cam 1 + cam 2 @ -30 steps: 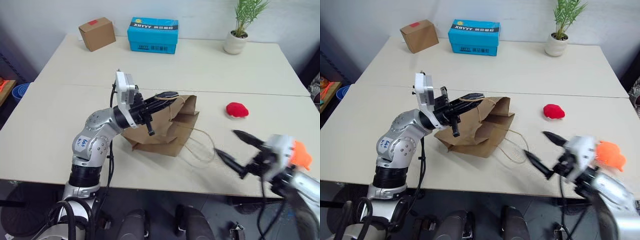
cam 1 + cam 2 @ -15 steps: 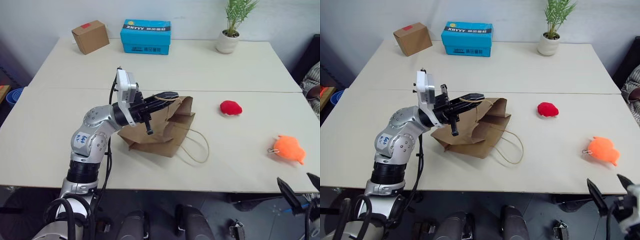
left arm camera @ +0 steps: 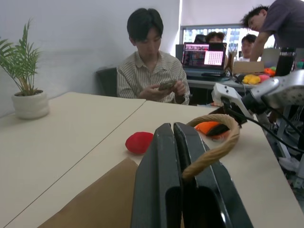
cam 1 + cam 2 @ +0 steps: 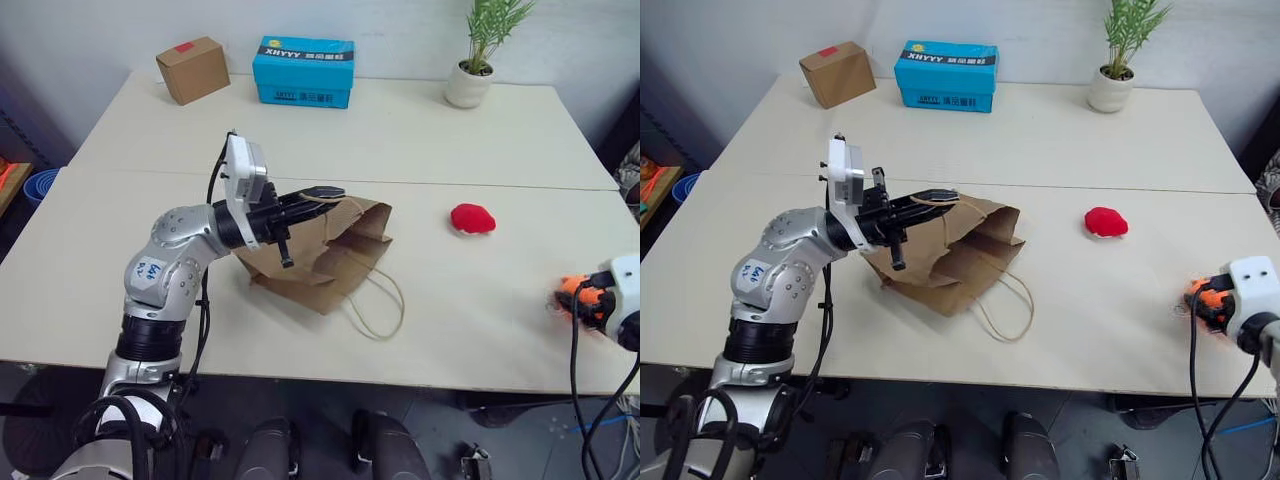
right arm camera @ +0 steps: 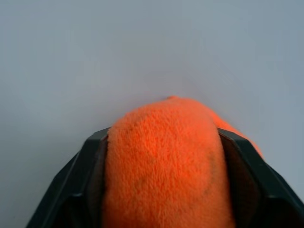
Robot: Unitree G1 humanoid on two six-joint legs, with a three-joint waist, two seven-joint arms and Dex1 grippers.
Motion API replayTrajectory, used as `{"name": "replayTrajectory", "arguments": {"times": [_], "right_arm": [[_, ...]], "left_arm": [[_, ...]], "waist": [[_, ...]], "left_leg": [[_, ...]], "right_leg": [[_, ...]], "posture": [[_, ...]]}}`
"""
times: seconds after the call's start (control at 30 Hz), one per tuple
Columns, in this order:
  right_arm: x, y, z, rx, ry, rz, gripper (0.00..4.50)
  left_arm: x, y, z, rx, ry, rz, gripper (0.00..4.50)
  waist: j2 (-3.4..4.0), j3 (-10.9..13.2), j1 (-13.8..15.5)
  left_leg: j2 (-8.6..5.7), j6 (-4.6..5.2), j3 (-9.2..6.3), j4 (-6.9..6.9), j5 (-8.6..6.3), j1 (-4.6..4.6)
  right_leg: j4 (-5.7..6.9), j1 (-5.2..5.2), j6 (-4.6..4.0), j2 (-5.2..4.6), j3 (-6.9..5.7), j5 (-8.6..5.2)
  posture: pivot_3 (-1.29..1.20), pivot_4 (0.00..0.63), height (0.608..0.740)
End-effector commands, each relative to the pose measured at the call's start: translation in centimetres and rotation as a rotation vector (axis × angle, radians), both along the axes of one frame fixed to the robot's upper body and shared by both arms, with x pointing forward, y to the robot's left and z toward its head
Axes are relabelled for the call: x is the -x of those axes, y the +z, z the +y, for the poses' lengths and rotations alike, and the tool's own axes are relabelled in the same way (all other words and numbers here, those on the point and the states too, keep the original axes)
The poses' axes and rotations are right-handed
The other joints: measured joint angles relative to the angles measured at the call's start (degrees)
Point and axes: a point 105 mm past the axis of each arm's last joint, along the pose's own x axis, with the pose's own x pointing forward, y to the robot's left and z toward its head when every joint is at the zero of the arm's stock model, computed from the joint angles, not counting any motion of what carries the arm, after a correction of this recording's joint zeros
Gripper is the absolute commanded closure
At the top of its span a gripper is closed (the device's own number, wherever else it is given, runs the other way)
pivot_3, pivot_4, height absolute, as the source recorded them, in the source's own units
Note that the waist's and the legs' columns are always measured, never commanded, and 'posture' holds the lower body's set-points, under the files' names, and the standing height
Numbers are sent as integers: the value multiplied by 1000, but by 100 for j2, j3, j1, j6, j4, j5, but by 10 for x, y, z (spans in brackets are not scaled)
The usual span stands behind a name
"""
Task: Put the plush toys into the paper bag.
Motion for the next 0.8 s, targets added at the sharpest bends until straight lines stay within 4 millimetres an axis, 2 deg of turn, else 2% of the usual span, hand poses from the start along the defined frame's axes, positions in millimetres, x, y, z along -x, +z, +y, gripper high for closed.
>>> {"name": "replayTrajectory", "arguments": {"times": [0.03,0.17,0.23,0.3,0.37,0.47,0.5,0.57,0.73,0.8], "right_arm": [[6,-13,-10,-4,-29,96,3008],[4,1,11,1,133,35,3973],[0,16,36,-42,275,-55,4195],[8,64,114,-187,635,-262,4198],[26,89,167,-303,851,-355,4199],[34,95,206,-375,958,-361,4205],[36,94,225,-391,1014,-354,4205],[34,93,251,-411,1070,-353,4205],[5,75,284,-343,1093,-339,4205],[-14,65,294,-314,1064,-341,4206]], "left_arm": [[0,20,11,18,-1,-51,4500],[-5,23,19,18,-17,-26,4500],[-7,21,20,5,-23,-20,4500],[-10,21,19,-7,-42,-11,4500],[-11,21,17,-16,-64,-7,4500],[-14,21,14,-22,-84,-7,4500],[-13,22,11,-23,-95,-8,4500],[-12,23,6,-16,-116,-9,4500],[-8,22,-3,-4,-164,-6,4500],[-5,22,-7,0,-185,-5,4500]], "waist": [[-5,-3,6],[-8,-4,4],[-8,-4,1],[-5,-2,-19],[10,7,-76],[15,10,-84],[10,8,-79],[-4,2,-78],[-5,3,-41],[-5,3,-26]], "left_leg": [[0,0,-2,0,0,0],[-2,0,-6,0,0,-1],[-1,-1,-7,-2,-1,-3],[2,-4,-7,-4,-1,-4],[10,-16,-2,-6,0,-4],[14,-23,-5,-6,2,-2],[13,-23,-8,-6,2,-3],[10,-21,-11,-5,-1,-3],[-1,-14,-14,-3,-1,-22],[-4,-11,-10,-2,-3,-22]], "right_leg": [[-1,3,1,-2,1,0],[-1,7,5,-2,-1,3],[3,7,6,0,-5,3],[5,6,7,6,-11,4],[10,-5,7,17,-11,4],[17,-6,6,19,-11,4],[15,-4,6,17,-11,4],[13,-2,5,10,-7,3],[12,-16,5,1,-8,3],[12,-17,5,3,-14,3]], "posture": [[0,150,740],[0,150,740],[0,150,740],[0,150,740],[0,150,740],[0,150,740],[0,150,740],[0,150,740],[0,150,740],[0,150,740]]}}
